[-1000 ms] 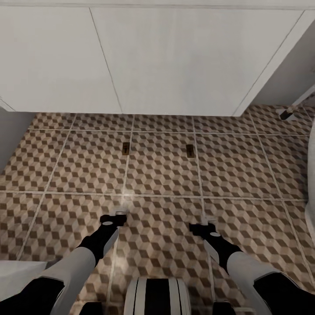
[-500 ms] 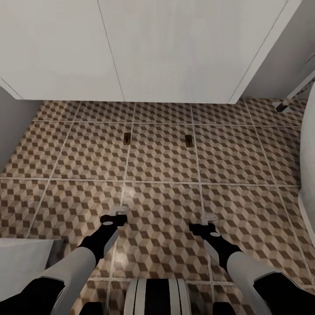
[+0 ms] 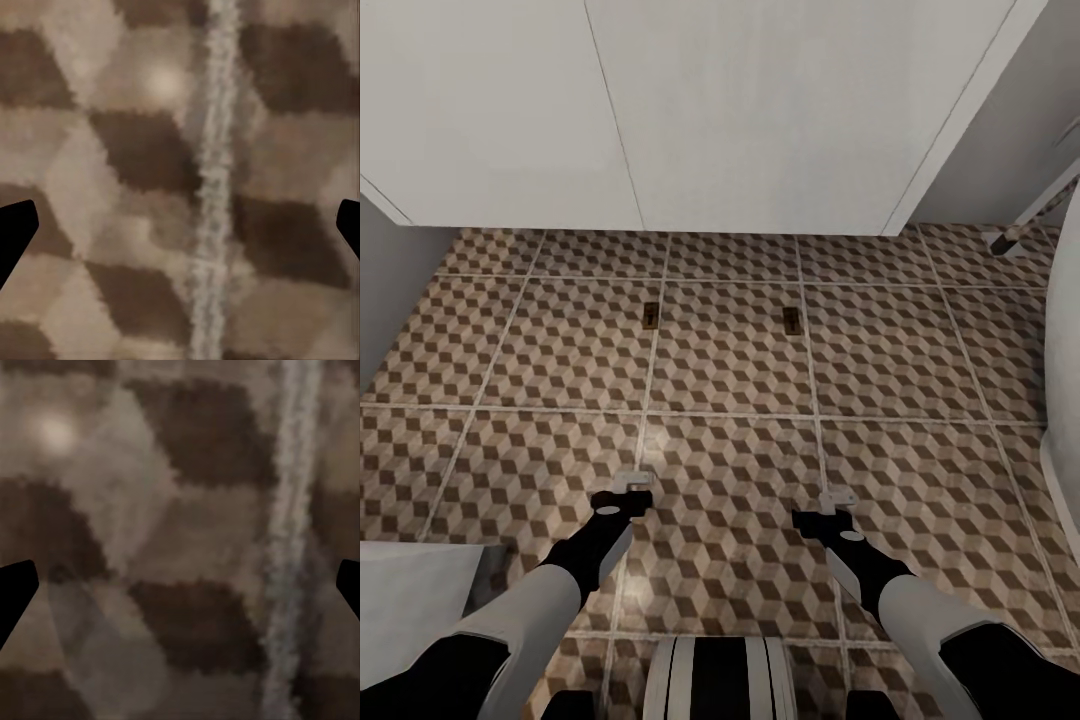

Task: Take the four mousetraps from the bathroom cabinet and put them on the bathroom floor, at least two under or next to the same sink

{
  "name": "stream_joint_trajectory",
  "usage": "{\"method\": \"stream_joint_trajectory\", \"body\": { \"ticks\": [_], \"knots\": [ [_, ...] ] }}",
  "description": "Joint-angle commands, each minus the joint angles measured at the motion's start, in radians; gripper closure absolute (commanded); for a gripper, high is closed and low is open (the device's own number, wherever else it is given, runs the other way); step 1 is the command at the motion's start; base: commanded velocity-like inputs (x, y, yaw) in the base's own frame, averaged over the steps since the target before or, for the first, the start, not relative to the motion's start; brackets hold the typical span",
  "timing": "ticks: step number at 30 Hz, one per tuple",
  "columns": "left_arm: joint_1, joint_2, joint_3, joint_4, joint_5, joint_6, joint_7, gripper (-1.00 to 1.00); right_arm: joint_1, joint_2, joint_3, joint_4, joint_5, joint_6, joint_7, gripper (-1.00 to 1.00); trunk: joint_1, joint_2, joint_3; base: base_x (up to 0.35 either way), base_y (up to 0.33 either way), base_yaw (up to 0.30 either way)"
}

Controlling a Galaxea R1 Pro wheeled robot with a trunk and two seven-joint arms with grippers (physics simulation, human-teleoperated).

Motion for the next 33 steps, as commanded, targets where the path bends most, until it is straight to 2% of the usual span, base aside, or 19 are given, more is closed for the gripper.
{"method": "stream_joint_trajectory", "body": {
  "ticks": [1, 4, 33],
  "knots": [
    [0.0, -0.001, -0.008, -0.002, 0.008, 0.006, 0.007, -1.0, -0.001, 0.0, 0.009, 0.001, -0.01, -0.004, -0.004, -1.0, 0.0, 0.0, -0.001, -0.003, 0.0, 0.0],
    [0.0, -0.004, -0.008, -0.002, 0.008, 0.006, 0.008, -1.0, -0.001, 0.0, 0.009, 0.001, -0.01, -0.004, -0.004, -1.0, 0.0, 0.0, -0.001, -0.002, 0.0, 0.0],
    [0.0, -0.01, -0.006, -0.003, 0.011, 0.005, 0.008, -1.0, -0.001, 0.001, 0.009, 0.0, -0.008, -0.004, -0.004, -1.0, -0.013, 0.007, 0.112, 0.0, 0.0, 0.0]
  ]
}}
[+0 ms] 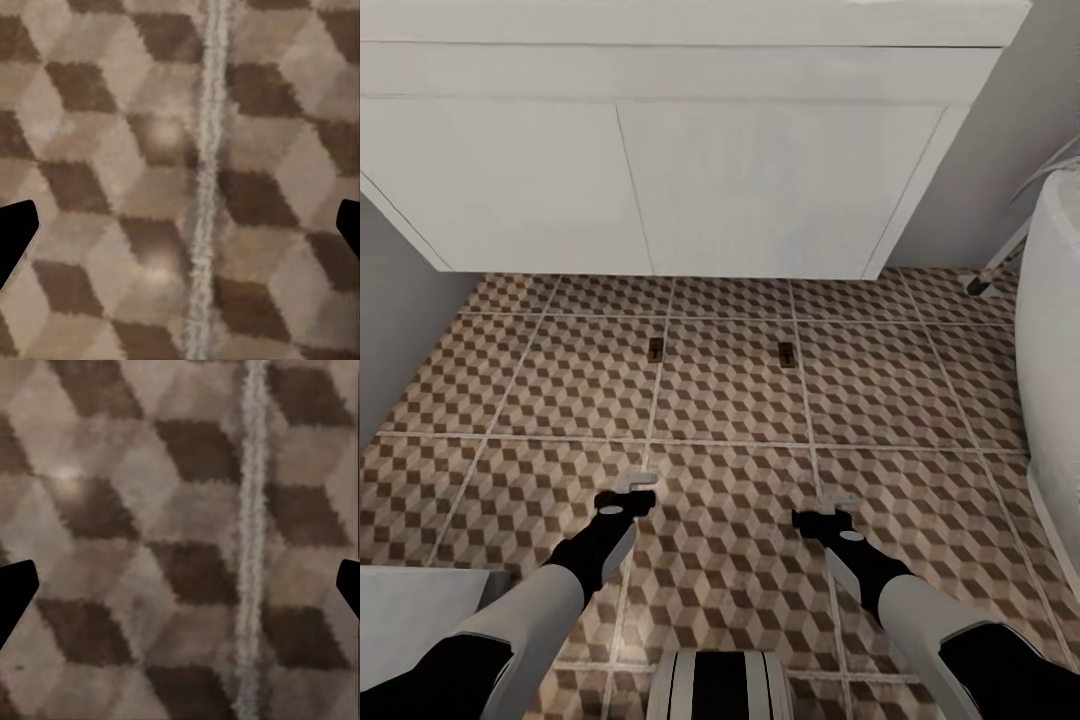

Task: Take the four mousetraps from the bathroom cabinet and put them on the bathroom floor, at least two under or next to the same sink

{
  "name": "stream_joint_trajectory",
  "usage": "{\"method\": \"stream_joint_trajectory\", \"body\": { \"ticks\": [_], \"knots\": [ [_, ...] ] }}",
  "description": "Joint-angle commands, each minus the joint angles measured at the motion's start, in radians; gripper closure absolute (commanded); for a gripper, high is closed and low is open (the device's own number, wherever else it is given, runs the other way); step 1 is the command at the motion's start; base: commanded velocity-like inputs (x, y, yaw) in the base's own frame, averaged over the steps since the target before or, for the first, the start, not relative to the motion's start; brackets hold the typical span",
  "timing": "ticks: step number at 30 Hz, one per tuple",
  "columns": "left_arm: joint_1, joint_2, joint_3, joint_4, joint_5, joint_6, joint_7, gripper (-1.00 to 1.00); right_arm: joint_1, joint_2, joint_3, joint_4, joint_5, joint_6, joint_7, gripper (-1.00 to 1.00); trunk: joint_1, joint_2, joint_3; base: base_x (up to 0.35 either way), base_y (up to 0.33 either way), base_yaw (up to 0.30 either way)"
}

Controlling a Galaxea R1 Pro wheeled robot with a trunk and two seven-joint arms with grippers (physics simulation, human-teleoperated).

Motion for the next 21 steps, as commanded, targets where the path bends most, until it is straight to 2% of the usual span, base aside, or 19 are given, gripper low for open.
{"method": "stream_joint_trajectory", "body": {
  "ticks": [1, 10, 21],
  "knots": [
    [0.0, 0.0, -0.008, -0.002, 0.008, 0.006, 0.007, -1.0, -0.001, 0.0, 0.009, 0.001, -0.009, -0.004, -0.004, -1.0, -0.001, 0.0, 0.003, 0.0, 0.0, 0.0],
    [0.0, -0.014, -0.008, -0.001, 0.01, 0.005, 0.007, -1.0, -0.001, 0.003, 0.009, 0.001, -0.006, -0.009, -0.013, -1.0, -0.005, 0.002, 0.038, 0.0, 0.0, 0.0],
    [0.0, -0.018, -0.008, 0.0, 0.01, 0.009, 0.007, -1.0, -0.001, 0.0, 0.009, 0.0, -0.001, -0.005, -0.021, -1.0, -0.01, 0.005, 0.081, 0.0, 0.0, 0.0]
  ]
}}
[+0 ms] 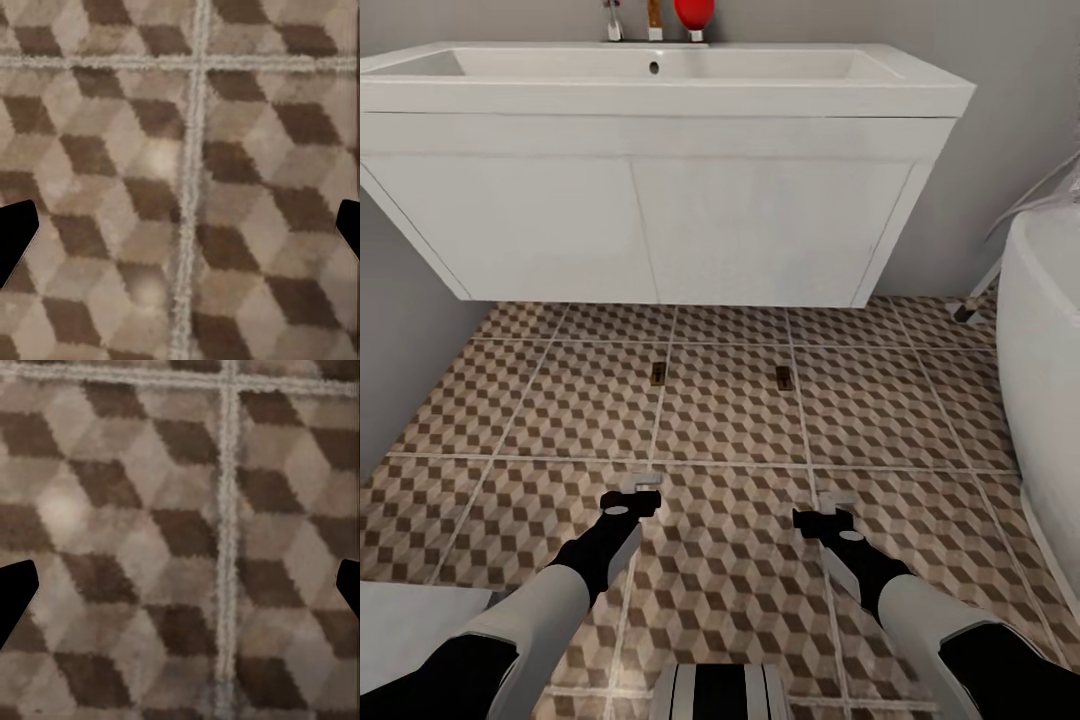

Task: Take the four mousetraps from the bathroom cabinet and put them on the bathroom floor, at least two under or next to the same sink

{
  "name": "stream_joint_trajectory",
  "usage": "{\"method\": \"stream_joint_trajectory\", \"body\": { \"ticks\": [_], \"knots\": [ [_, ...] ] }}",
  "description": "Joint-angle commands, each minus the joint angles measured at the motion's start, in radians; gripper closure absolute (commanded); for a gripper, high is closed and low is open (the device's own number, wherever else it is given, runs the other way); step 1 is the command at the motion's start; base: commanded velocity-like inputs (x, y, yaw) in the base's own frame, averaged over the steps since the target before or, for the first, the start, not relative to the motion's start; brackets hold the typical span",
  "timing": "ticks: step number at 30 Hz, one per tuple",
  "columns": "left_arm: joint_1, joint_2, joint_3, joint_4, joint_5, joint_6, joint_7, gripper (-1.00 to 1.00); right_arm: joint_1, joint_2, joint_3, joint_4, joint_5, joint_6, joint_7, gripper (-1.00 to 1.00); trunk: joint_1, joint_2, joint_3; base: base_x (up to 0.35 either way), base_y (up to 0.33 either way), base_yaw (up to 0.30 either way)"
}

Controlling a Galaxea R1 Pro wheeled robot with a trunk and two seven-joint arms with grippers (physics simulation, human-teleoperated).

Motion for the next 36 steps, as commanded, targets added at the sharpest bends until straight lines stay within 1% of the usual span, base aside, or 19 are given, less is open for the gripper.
{"method": "stream_joint_trajectory", "body": {
  "ticks": [1, 36],
  "knots": [
    [0.0, 0.001, -0.008, -0.002, 0.009, 0.006, 0.007, -1.0, -0.001, 0.0, 0.009, 0.001, -0.01, -0.003, -0.005, -1.0, -0.001, 0.0, 0.003, 0.0, 0.0, 0.0],
    [0.0, 0.001, -0.007, -0.002, 0.012, 0.007, 0.007, -1.0, -0.001, -0.001, 0.009, 0.003, -0.01, -0.008, -0.011, -1.0, -0.016, 0.008, 0.139, 0.0, 0.0, 0.0]
  ]
}}
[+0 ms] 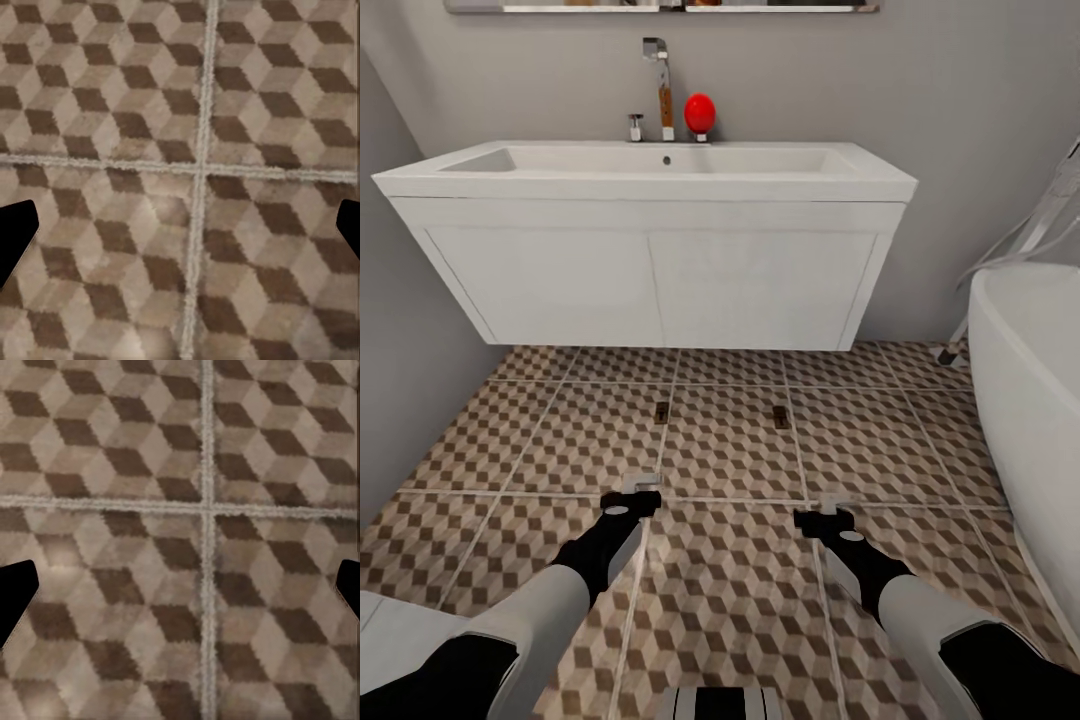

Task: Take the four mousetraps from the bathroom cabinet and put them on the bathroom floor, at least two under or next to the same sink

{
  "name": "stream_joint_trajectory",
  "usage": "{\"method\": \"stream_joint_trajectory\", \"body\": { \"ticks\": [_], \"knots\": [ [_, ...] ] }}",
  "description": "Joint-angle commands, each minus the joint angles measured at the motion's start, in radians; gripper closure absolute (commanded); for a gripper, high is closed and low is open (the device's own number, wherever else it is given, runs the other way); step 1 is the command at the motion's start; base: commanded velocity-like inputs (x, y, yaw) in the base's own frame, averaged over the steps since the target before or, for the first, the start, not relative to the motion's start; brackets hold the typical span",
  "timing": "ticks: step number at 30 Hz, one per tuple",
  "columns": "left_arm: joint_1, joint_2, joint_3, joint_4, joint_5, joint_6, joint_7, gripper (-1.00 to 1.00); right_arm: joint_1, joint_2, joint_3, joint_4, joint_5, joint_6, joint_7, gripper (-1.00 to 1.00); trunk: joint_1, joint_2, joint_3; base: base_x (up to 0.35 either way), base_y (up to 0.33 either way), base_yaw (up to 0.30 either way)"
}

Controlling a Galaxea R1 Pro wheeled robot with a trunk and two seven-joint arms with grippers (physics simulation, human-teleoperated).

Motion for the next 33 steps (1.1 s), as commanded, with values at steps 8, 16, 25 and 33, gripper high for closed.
{"method": "stream_joint_trajectory", "body": {
  "ticks": [8, 16, 25, 33],
  "knots": [
    [0.0, 0.001, -0.008, -0.002, 0.009, 0.005, 0.007, -1.0, -0.001, 0.0, 0.009, 0.001, -0.01, -0.004, -0.004, -1.0, -0.004, 0.002, 0.03, 0.0, 0.0, 0.0],
    [0.0, 0.001, -0.008, -0.001, 0.009, 0.004, 0.007, -1.0, -0.001, 0.0, 0.009, 0.001, -0.01, -0.004, -0.004, -1.0, -0.007, 0.004, 0.061, 0.0, 0.0, 0.0],
    [0.0, 0.001, -0.008, -0.001, 0.009, 0.004, 0.007, -1.0, -0.001, 0.0, 0.009, 0.001, -0.01, -0.004, -0.004, -1.0, -0.011, 0.006, 0.096, 0.0, 0.0, 0.0],
    [0.0, 0.001, -0.007, -0.001, 0.01, 0.003, 0.007, -1.0, -0.001, 0.0, 0.009, 0.001, -0.01, -0.004, -0.004, -1.0, -0.015, 0.007, 0.127, 0.0, 0.0, 0.0]
  ]
}}
